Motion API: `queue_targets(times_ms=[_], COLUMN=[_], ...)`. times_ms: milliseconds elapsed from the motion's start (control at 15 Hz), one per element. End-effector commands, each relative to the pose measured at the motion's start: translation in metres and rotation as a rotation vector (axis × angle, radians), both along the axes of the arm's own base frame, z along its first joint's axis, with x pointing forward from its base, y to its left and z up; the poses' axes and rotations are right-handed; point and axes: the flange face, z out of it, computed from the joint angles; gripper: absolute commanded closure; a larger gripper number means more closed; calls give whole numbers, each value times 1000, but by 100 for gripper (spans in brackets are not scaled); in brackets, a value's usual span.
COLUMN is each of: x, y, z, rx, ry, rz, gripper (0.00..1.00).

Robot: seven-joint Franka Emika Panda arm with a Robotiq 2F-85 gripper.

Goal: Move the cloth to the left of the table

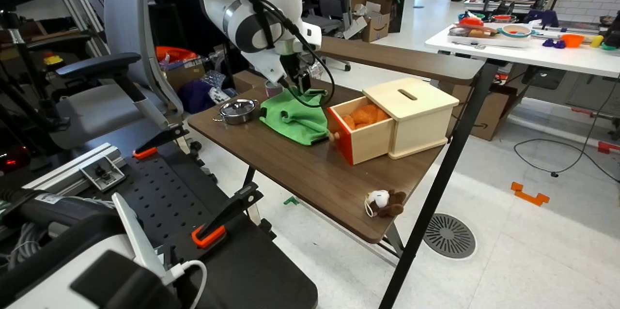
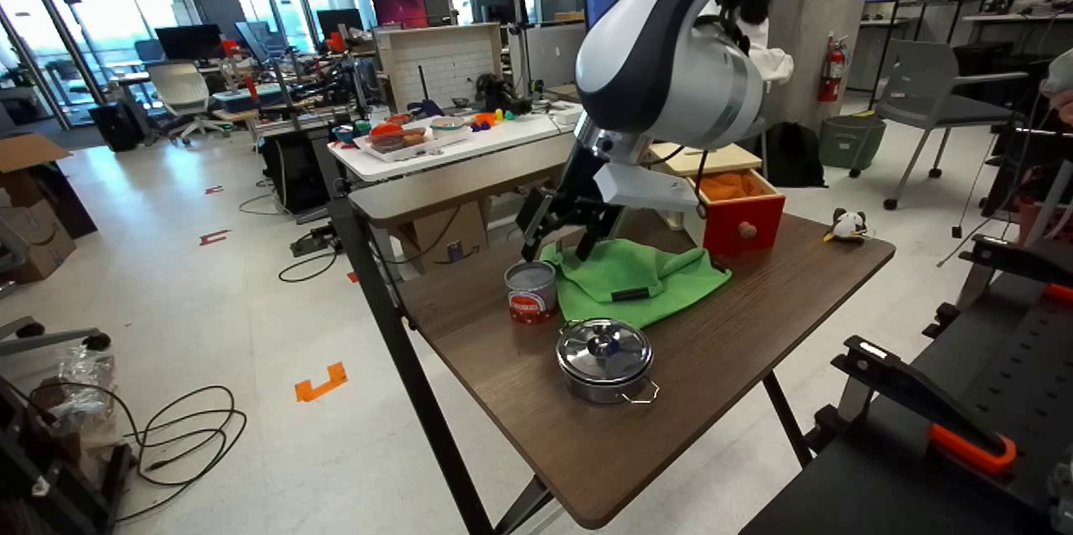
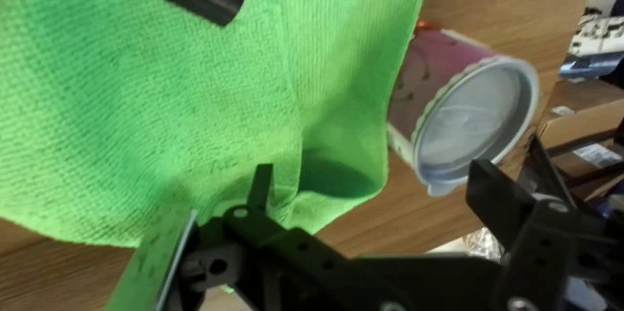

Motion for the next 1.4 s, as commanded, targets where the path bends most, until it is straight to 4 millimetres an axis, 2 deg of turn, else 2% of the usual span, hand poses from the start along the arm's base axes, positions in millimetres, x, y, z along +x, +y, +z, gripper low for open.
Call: queue_targets(times_ms=[0, 333, 733, 1067, 1333], x=[-10, -11, -13, -5, 3], y=[13, 24, 52, 70, 70], z=[9, 21, 32, 30, 29], rx=[-1, -15, -35, -73, -115], ry=[62, 62, 72, 43, 34], rz=[96, 145, 188, 200, 189], gripper=[0, 0, 0, 0, 0])
